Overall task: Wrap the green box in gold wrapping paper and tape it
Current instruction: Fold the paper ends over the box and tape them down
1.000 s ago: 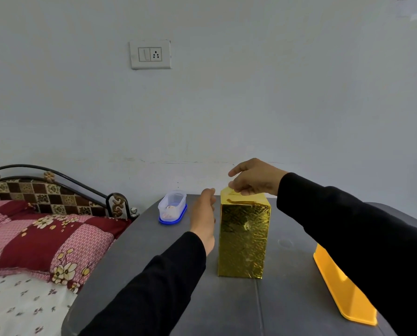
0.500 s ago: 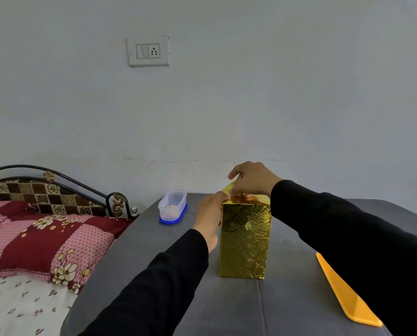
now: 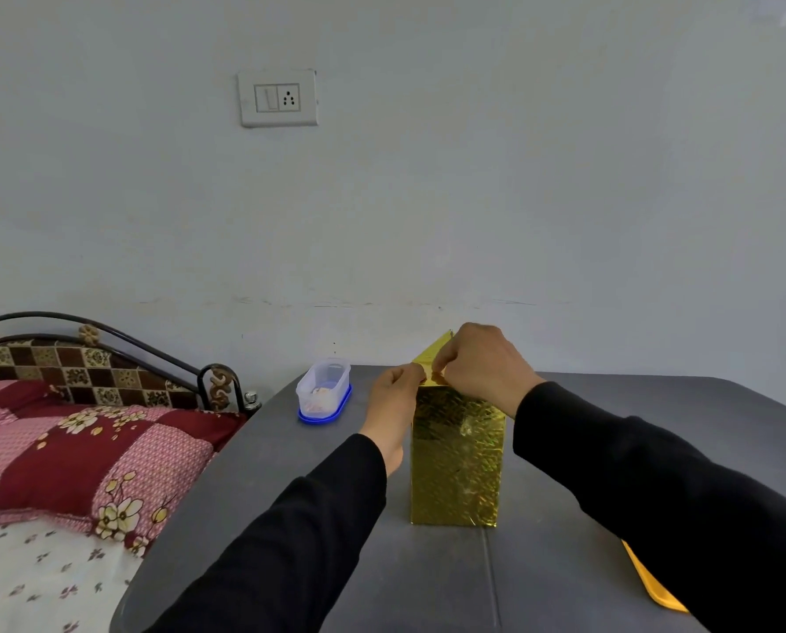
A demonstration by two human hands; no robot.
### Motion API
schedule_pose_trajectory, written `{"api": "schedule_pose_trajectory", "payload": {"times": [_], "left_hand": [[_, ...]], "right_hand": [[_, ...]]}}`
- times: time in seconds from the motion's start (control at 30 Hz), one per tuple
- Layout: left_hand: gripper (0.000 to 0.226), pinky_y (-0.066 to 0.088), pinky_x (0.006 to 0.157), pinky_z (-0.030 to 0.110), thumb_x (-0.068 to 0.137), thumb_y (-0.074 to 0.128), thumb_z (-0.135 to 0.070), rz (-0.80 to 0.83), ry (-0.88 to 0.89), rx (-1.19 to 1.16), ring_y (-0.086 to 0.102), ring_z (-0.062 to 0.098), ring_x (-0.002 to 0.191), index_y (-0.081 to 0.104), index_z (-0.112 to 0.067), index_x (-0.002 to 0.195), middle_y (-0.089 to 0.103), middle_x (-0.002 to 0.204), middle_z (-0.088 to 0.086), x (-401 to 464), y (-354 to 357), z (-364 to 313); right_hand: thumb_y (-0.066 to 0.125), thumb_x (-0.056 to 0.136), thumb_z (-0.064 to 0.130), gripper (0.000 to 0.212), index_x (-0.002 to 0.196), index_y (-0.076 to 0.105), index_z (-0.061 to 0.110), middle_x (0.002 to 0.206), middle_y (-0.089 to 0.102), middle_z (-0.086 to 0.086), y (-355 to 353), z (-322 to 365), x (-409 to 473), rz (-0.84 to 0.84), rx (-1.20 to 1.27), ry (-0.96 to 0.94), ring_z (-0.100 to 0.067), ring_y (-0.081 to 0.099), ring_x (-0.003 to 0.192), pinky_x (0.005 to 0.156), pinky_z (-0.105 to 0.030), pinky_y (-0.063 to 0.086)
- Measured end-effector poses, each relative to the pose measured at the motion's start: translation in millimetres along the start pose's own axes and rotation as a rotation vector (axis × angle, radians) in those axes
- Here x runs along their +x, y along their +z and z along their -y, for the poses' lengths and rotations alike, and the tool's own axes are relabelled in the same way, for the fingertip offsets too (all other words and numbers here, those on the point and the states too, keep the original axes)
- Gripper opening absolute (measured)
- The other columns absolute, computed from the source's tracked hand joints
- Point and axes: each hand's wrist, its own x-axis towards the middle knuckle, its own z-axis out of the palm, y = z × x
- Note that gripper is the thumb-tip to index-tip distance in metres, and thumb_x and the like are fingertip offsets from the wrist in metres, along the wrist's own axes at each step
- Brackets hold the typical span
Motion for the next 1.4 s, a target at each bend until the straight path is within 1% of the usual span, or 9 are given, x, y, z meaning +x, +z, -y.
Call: {"api": "schedule_pose_trajectory", "payload": {"times": [0.27,0.37,0.47,0.6,0.77,0.93,1.03,1.17,1.4], "left_hand": [[0.03,0.041,0.056,0.024,0.101,0.041,-0.028,0.003,0.083,0.071,0.069,0.018,0.075,0.069,-0.015,0.101,0.076,0.102,0.005,-25.5,6.6,7.0],[0.026,0.039,0.048,0.023,0.102,0.044,-0.02,0.095,0.089,0.092,0.069,0.016,0.063,0.067,-0.008,0.105,0.075,0.088,0.005,-35.7,9.1,0.7],[0.018,0.043,0.053,0.02,0.1,0.05,-0.019,0.097,0.181,0.227,0.072,0.016,0.076,0.065,-0.01,0.107,0.074,0.095,0.008,-27.6,4.8,-7.1],[0.034,0.043,0.065,0.013,0.091,0.068,-0.018,-0.079,0.483,0.523,0.059,0.01,0.093,0.055,-0.026,0.12,0.059,0.107,-0.005,-10.4,-11.6,-19.4],[0.038,0.045,0.093,0.032,0.085,0.081,-0.028,0.2,0.673,0.919,0.049,0.016,0.11,0.068,-0.037,0.12,0.061,0.116,-0.01,15.1,-27.0,-45.3],[0.014,0.047,0.071,0.006,0.085,0.082,-0.025,0.383,0.659,0.895,0.066,-0.003,0.083,0.082,-0.021,0.098,0.077,0.092,-0.008,18.6,-19.9,-80.5],[0.016,0.051,0.074,0.01,0.084,0.083,-0.025,0.395,0.649,0.922,0.069,-0.002,0.082,0.083,-0.02,0.099,0.079,0.091,-0.008,23.2,-15.3,-87.1],[0.013,0.05,0.074,0.008,0.083,0.084,-0.024,0.32,0.666,0.85,0.069,-0.004,0.084,0.083,-0.021,0.096,0.079,0.09,-0.011,29.5,-16.7,-84.9],[0.011,0.054,0.078,0.012,0.085,0.082,-0.024,0.036,0.826,0.469,0.071,0.001,0.083,0.082,-0.02,0.095,0.078,0.088,-0.011,-1.2,-8.5,-78.0]], "right_hand": [[0.042,0.084,0.022,0.018,0.07,0.051,0.015,0.095,0.051,0.0,-10.6,-7.4,-19.8,0.103,-0.13,0.053,-0.025,0.052,0.095,0.067,-0.031,0.037],[0.04,0.079,0.045,0.047,0.104,0.073,0.024,0.139,0.055,-0.006,-10.2,-27.5,-26.3,0.196,-0.157,0.047,-0.03,0.047,0.128,0.1,-0.038,0.044],[0.059,0.084,0.067,0.065,0.141,0.06,0.037,0.163,0.036,0.003,-3.6,-43.2,-41.3,0.099,0.024,0.071,-0.021,0.03,0.15,0.118,-0.037,0.03],[0.072,0.085,0.052,0.052,0.134,0.067,0.035,0.158,0.046,-0.002,18.5,-55.0,-49.0,-0.117,0.228,0.014,-0.021,0.043,0.143,0.112,-0.028,0.034],[0.076,0.09,0.028,0.038,0.128,0.073,0.03,0.157,0.046,0.005,15.5,-63.3,-40.0,-0.032,0.534,0.015,-0.015,0.042,0.144,0.097,-0.012,0.031],[0.073,0.091,0.011,0.031,0.118,0.078,0.026,0.155,0.048,0.012,9.1,-79.9,-25.8,0.165,0.699,-0.055,-0.01,0.037,0.147,0.121,-0.036,0.028],[0.067,0.089,0.0,0.032,0.114,0.08,0.015,0.15,0.053,0.012,13.1,-83.5,-21.9,0.186,0.872,-0.043,-0.008,0.042,0.144,0.119,-0.035,0.035],[0.064,0.094,0.013,0.029,0.099,0.082,0.035,0.145,0.058,0.018,22.1,-82.9,-22.4,0.136,0.964,-0.021,-0.008,0.053,0.132,0.118,-0.044,0.038],[0.055,0.102,0.04,0.036,0.138,0.063,0.038,0.161,0.038,0.018,26.9,-84.8,-27.4,0.079,0.869,-0.061,-0.007,0.033,0.148,0.118,-0.037,0.03]]}}
